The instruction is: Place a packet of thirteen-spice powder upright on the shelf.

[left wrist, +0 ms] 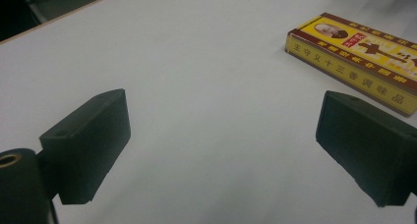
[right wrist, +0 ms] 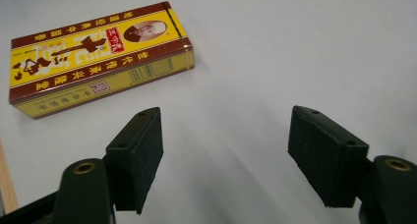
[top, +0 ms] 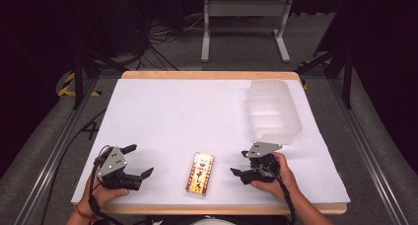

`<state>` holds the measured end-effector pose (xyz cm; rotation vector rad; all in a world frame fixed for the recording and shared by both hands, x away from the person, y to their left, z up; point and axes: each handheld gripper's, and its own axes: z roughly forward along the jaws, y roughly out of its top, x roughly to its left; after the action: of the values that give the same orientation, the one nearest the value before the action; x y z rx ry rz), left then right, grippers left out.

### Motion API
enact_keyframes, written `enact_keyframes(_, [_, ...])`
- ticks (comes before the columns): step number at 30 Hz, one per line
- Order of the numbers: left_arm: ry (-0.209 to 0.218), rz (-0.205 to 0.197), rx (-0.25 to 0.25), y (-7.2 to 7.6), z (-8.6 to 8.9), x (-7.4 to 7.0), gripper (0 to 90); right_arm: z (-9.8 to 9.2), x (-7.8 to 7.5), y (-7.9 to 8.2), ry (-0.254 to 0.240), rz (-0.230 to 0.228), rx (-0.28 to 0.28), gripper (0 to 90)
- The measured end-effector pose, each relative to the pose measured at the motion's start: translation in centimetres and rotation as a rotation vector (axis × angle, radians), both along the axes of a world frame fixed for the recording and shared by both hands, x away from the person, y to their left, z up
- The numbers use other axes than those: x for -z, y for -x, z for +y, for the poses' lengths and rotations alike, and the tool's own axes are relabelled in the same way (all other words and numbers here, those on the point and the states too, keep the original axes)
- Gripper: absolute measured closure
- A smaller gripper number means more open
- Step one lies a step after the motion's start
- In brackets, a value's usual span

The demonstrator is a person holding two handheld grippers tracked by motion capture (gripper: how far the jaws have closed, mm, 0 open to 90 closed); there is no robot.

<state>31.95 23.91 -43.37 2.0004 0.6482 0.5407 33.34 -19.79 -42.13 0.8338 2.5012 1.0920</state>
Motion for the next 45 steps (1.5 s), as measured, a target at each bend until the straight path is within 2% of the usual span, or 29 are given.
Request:
enact_keyframes(2, [0.007,0.013,-0.006,0.0,0.1,0.2,7.0,0.0,0.1,0.0,0.000,0.003,-0.002,29.7])
enact_keyframes(4, [0.005,0.012,-0.020,0.1,0.2,0.3,7.2,0.2,0.3,-0.1,-0.003,0.016,-0.005,29.8])
enact_keyframes(6, [0.021,0.012,-0.022,0.2,0.4,0.3,7.2,0.4,0.3,0.0,0.004,0.014,-0.008,29.7])
enact_keyframes(8, [0.012,0.009,-0.022,0.5,0.5,0.3,7.3,0.8,0.2,0.1,0.012,0.014,-0.015,30.4])
enact_keyframes(11, [0.006,0.008,-0.023,0.9,0.6,0.4,7.3,1.6,0.1,0.0,0.021,0.017,-0.033,39.1])
enact_keyframes(13, [0.005,0.016,-0.027,1.0,0.6,0.6,7.3,1.8,0.1,0.0,0.021,0.024,-0.032,40.3])
enact_keyframes(15, [-0.002,0.021,-0.026,1.3,0.5,0.7,7.4,2.3,0.1,-0.3,0.001,0.055,-0.031,39.6])
enact_keyframes(18, [-0.022,0.021,-0.021,1.6,0.2,0.8,7.5,3.3,0.1,-0.7,-0.034,0.128,-0.040,34.9])
enact_keyframes(21, [-0.037,0.026,-0.018,1.8,-0.1,1.0,7.5,4.7,0.5,-0.9,-0.028,0.193,-0.064,31.1])
enact_keyframes(22, [-0.036,0.026,-0.017,1.8,-0.2,1.0,7.5,5.2,0.7,-1.1,-0.027,0.223,-0.065,29.8])
enact_keyframes(24, [-0.037,0.028,-0.017,1.8,-0.3,1.0,7.5,5.7,1.0,-1.4,-0.030,0.252,-0.057,26.9])
enact_keyframes(27, [-0.047,0.028,-0.018,1.7,-0.4,1.1,6.9,6.2,1.0,-2.0,-0.056,0.288,-0.047,26.1])
enact_keyframes(29, [-0.049,0.031,-0.015,1.6,-0.5,1.2,6.9,6.5,0.9,-2.4,-0.104,0.323,-0.047,24.7])
enact_keyframes(32, [-0.055,0.031,-0.010,1.5,-0.6,1.3,6.9,7.1,0.8,-2.9,-0.120,0.341,-0.035,21.7])
enact_keyframes(35, [-0.058,0.033,-0.007,1.4,-0.7,1.3,6.9,7.7,0.8,-3.5,-0.128,0.358,0.003,21.5])
enact_keyframes(39, [-0.062,0.031,0.002,1.4,-0.8,1.3,7.0,9.0,1.0,-4.0,-0.084,0.352,0.038,19.9])
enact_keyframes(43, [-0.064,0.031,0.010,1.3,-0.9,1.3,7.0,10.6,0.8,-4.8,-0.085,0.359,0.066,19.7])
enact_keyframes(45, [-0.061,0.031,0.014,1.3,-0.9,1.3,6.9,11.7,0.6,-5.0,-0.063,0.356,0.072,19.4])
